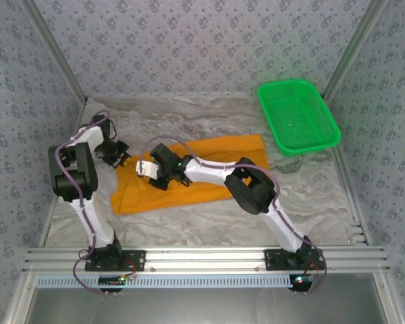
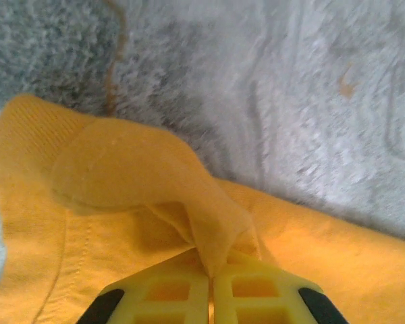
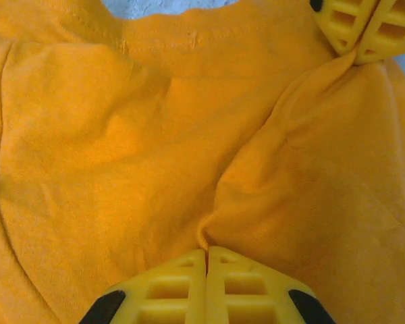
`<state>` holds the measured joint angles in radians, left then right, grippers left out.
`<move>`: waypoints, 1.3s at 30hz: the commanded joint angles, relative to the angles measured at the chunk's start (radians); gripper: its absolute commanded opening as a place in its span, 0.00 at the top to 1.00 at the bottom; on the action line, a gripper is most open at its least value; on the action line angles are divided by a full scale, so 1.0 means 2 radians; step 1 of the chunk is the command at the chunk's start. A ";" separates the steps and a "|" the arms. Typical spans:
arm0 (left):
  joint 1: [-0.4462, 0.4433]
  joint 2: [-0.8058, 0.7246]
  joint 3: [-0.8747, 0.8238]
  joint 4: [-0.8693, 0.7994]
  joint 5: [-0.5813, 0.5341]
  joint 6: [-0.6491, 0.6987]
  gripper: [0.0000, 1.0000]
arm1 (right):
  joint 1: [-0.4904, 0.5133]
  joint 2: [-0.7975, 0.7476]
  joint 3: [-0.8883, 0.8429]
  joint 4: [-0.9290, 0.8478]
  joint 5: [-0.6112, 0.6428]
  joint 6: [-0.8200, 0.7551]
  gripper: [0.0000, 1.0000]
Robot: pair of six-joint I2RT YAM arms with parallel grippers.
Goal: Fold the inside-out t-shirt
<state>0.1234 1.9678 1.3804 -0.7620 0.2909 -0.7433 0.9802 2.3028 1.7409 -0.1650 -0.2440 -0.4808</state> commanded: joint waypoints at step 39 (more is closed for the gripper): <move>-0.129 -0.169 -0.139 -0.046 -0.030 0.072 0.60 | -0.098 -0.359 -0.207 -0.088 0.221 0.353 0.56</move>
<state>-0.1230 1.6413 1.1629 -0.8742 0.3141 -0.6243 0.8593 1.5616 1.3418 -0.1394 0.0654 -0.0307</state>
